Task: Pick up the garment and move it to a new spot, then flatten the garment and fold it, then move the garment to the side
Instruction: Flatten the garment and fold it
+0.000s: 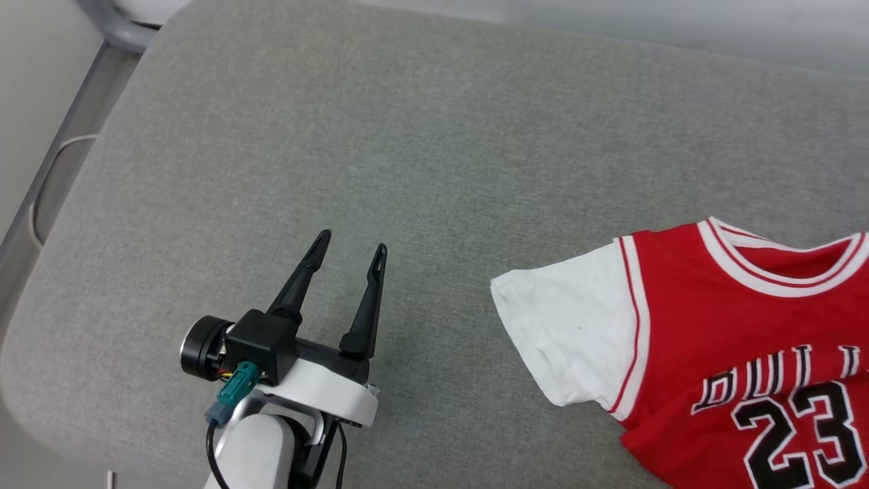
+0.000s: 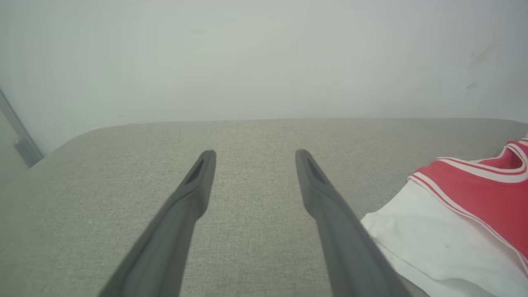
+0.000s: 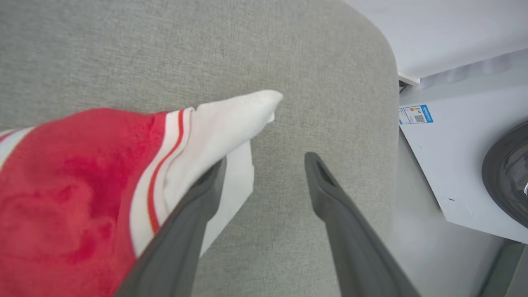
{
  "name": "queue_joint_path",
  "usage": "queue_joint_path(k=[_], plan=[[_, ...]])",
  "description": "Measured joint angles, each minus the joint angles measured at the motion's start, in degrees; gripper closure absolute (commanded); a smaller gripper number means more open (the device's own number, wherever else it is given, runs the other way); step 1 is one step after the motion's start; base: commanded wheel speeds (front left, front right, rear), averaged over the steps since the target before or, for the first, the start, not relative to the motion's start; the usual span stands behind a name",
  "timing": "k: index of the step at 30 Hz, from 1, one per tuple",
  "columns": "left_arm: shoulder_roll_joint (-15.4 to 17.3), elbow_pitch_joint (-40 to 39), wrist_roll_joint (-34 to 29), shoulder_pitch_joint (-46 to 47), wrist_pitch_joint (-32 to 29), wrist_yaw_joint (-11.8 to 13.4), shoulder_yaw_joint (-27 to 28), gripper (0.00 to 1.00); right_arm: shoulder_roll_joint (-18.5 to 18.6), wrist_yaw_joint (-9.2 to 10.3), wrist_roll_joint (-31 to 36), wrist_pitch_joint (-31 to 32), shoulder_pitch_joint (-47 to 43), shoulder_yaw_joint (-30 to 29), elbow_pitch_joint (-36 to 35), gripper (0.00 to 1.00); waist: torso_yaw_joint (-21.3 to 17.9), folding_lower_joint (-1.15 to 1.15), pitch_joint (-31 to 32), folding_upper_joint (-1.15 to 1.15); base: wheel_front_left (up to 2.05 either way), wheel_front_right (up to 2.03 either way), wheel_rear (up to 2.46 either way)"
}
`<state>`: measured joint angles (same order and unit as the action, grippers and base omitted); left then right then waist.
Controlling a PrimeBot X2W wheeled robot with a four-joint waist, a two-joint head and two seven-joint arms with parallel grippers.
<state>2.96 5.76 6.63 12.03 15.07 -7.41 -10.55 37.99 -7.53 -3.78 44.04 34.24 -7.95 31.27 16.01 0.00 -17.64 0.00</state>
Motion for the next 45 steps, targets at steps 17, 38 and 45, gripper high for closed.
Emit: queue_joint_path(k=[17, 38, 45], plan=[[1.1, -0.2, 1.3, -4.4, 0.0, 0.0, 2.1, 0.00, -15.8, 0.02, -6.2, -29.9, -8.6, -2.4, -17.1, 0.00, -8.6, -0.01, 10.0, 0.00, 0.00, 0.00, 0.00], [3.6, 4.1, 5.8, -6.1, -1.5, 0.0, -2.5, 0.00, -28.1, 0.02, -13.8, -54.2, -32.1, -1.8, -31.1, 0.00, -14.3, -0.01, 12.4, 0.00, 0.00, 0.00, 0.00], [4.7, 7.3, 8.1, 1.8, -25.2, 0.0, -6.4, 0.00, -27.8, 0.02, -13.3, -54.1, -31.2, -1.2, -31.9, 0.00, -15.6, -0.01, 10.3, 0.00, 0.00, 0.00, 0.00]])
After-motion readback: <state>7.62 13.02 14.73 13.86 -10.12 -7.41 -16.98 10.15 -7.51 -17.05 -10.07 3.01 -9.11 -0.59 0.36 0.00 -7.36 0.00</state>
